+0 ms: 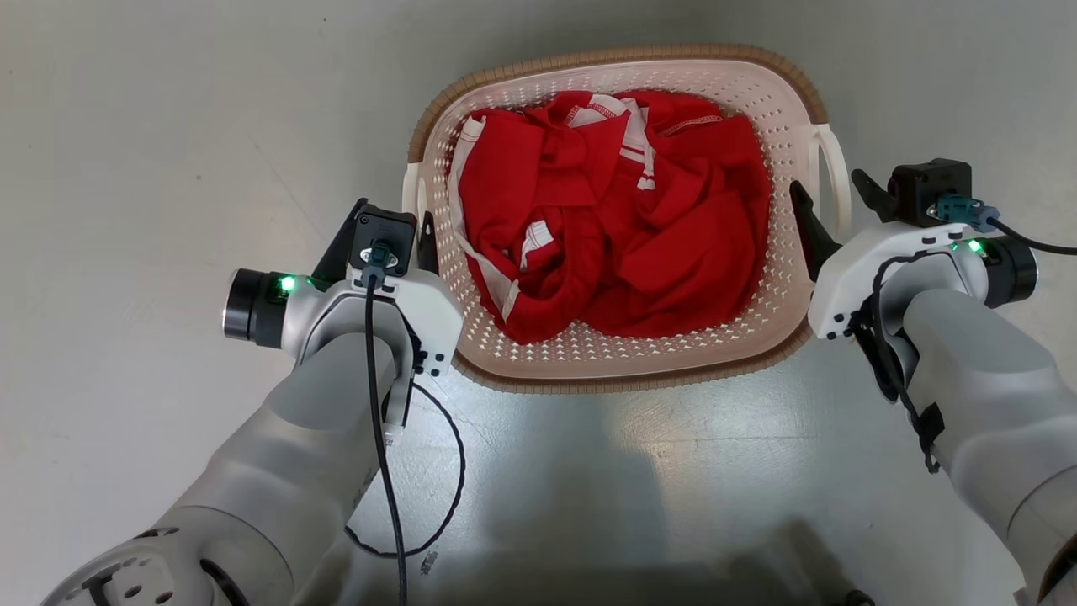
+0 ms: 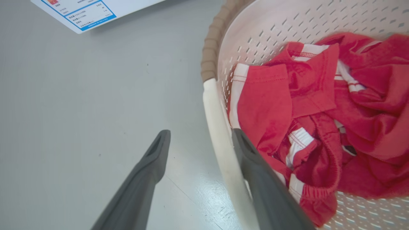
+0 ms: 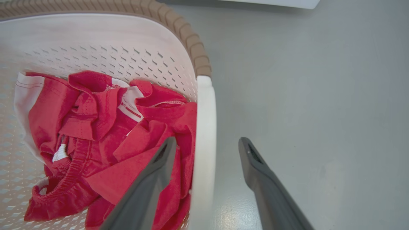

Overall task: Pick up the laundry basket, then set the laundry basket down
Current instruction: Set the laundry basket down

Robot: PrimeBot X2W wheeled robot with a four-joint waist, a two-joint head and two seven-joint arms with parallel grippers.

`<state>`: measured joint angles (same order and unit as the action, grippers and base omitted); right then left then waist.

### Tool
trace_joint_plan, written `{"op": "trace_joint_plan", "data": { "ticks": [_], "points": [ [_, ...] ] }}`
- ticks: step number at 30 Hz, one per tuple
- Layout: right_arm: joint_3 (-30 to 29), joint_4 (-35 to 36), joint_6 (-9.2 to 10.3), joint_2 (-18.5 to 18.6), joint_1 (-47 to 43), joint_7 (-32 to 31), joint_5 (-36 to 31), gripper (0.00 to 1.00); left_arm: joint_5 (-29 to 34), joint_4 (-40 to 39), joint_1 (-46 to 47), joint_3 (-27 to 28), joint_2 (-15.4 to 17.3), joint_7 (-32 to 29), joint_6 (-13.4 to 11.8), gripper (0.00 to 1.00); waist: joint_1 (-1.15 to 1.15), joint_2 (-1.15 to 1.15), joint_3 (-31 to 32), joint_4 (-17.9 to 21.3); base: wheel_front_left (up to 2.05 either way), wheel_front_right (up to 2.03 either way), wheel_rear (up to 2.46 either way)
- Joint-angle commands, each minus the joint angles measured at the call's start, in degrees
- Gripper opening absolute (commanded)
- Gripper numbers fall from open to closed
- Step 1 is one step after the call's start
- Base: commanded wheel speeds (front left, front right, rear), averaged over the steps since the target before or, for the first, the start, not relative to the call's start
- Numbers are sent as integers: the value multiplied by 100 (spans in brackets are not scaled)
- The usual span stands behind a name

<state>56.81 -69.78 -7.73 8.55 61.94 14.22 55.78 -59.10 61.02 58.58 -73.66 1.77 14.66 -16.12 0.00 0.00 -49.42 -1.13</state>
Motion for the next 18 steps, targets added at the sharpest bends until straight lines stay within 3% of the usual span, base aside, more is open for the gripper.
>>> {"op": "trace_joint_plan", "data": {
  "ticks": [1,18],
  "points": [
    [66,25,24,-30,-383,77,3,100,41,-50,-58,36,110,33,4,100,0,0,12,-1,0,0,0],
    [218,53,24,-120,-538,77,74,100,-80,-165,-332,36,110,33,89,100,0,0,505,37,0,0,0]
  ]
}}
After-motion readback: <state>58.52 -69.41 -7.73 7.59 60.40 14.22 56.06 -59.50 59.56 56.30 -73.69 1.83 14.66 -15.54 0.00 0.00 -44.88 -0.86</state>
